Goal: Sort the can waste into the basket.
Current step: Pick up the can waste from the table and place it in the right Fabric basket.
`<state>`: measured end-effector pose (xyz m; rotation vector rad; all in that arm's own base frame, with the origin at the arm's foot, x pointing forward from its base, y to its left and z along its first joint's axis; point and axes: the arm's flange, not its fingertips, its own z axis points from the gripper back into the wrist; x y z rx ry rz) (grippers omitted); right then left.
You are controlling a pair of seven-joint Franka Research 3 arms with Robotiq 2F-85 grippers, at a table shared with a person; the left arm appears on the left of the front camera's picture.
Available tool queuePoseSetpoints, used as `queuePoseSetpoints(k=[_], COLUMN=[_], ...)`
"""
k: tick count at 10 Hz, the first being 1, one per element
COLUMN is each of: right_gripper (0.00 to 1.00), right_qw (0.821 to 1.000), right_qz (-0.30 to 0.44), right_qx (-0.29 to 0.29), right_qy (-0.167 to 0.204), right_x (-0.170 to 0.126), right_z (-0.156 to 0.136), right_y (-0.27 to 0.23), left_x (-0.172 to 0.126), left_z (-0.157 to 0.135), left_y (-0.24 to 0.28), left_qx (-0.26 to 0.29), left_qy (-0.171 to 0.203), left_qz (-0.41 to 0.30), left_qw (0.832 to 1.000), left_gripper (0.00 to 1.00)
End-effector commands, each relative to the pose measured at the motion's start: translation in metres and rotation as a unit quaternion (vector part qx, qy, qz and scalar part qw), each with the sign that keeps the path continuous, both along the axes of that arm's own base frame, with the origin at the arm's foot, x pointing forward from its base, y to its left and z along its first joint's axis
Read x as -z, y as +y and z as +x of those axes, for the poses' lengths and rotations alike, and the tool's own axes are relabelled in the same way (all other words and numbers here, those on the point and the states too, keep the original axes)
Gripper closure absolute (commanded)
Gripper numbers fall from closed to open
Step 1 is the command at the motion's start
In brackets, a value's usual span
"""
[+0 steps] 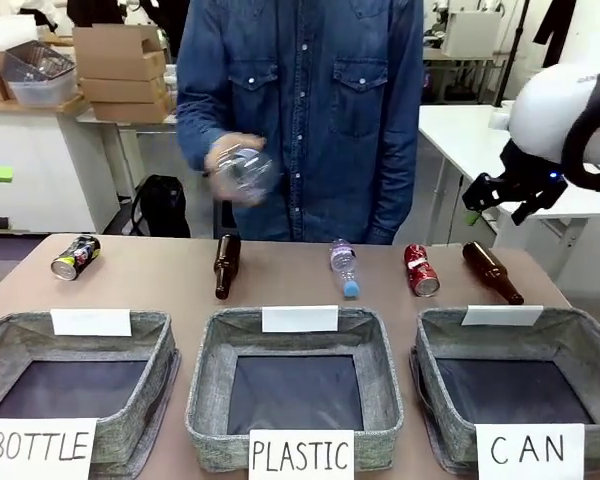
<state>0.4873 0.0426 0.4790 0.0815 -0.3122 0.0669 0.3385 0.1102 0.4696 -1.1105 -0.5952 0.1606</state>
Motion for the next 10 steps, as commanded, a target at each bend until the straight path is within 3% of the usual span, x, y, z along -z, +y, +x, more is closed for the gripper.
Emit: queuePoseSetpoints(k=[1,3,6,7,10], right_gripper=[0.0,0.0,0.0,0.0,0.0], right_qw=[0.999,0.994,0.985,0.985,0.982], right_qz=[0.005,-0.007,-0.001,0.032,0.001], right_qx=[-0.029,-0.052,-0.041,-0.041,-0.043], right_qy=[0.042,0.097,0.166,0.164,0.186], right_x=[0.008,0.048,0.098,0.096,0.122], right_z=[0.057,0.098,0.128,0.129,0.147], right_y=[0.023,0.056,0.058,0.036,0.052], left_x=[-0.001,-0.001,-0.001,-0.001,-0.001], left_z=[0.001,0.001,0.001,0.001,0.001], left_y=[-0.001,-0.001,-0.001,-0.001,-0.001], left_qx=[0.0,0.0,0.0,0.0,0.0], left_qy=[-0.009,-0.009,-0.009,-0.009,-0.009], left_qz=[-0.007,-0.007,-0.007,-0.007,-0.007], left_qw=[1.0,1.0,1.0,1.0,1.0], left_gripper=[0.0,0.0,0.0,0.0,0.0])
